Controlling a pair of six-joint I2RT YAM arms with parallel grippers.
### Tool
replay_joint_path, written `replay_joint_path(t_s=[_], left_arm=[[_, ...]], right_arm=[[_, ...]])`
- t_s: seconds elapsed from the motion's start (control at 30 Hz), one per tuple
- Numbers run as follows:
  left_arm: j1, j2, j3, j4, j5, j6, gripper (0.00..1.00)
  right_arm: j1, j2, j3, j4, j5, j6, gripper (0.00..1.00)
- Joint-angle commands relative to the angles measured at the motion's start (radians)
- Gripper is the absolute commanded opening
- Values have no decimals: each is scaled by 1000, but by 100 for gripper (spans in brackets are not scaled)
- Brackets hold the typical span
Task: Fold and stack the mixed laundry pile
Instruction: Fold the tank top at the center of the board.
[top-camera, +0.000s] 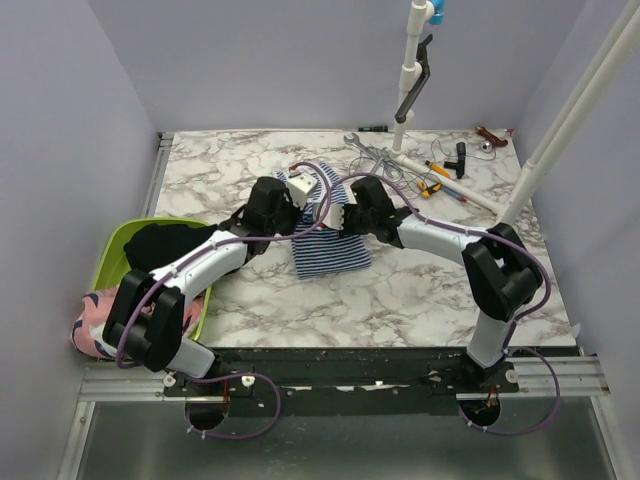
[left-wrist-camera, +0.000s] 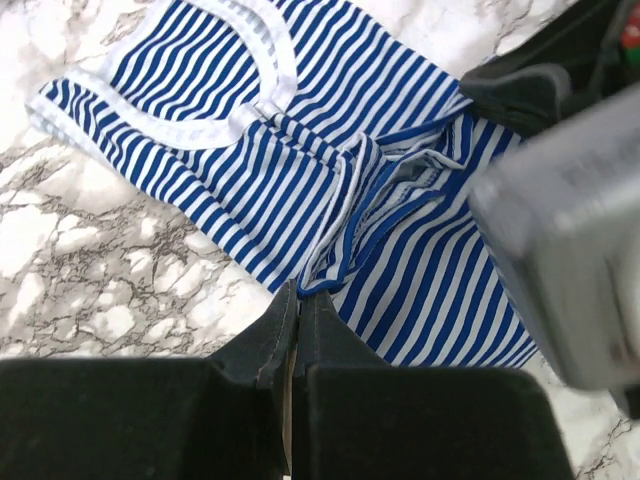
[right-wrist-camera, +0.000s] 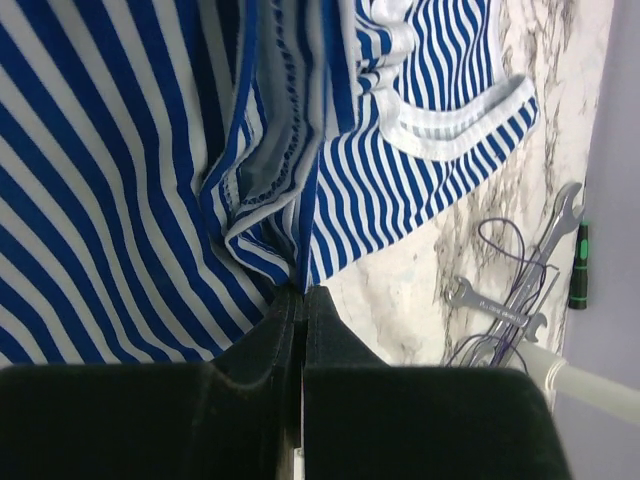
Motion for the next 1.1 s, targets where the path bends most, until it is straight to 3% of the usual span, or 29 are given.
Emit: replay_joint_path(t_s=[0.0,0.53,1.0,1.07], left_arm=[[18,77,103,-122,-20,-69,0],[83,235,253,-338,1,-83,0],[96,357,416,-418,11,-60,2],[105,367,426,-430,21,-67,8]], right_arm=[[8,44,52,59,-36,-48,0],[-16,102,99,125,-35,26,1],[-29,128,103,136,10,49,1],[-29,134,114,140,15,83,12]])
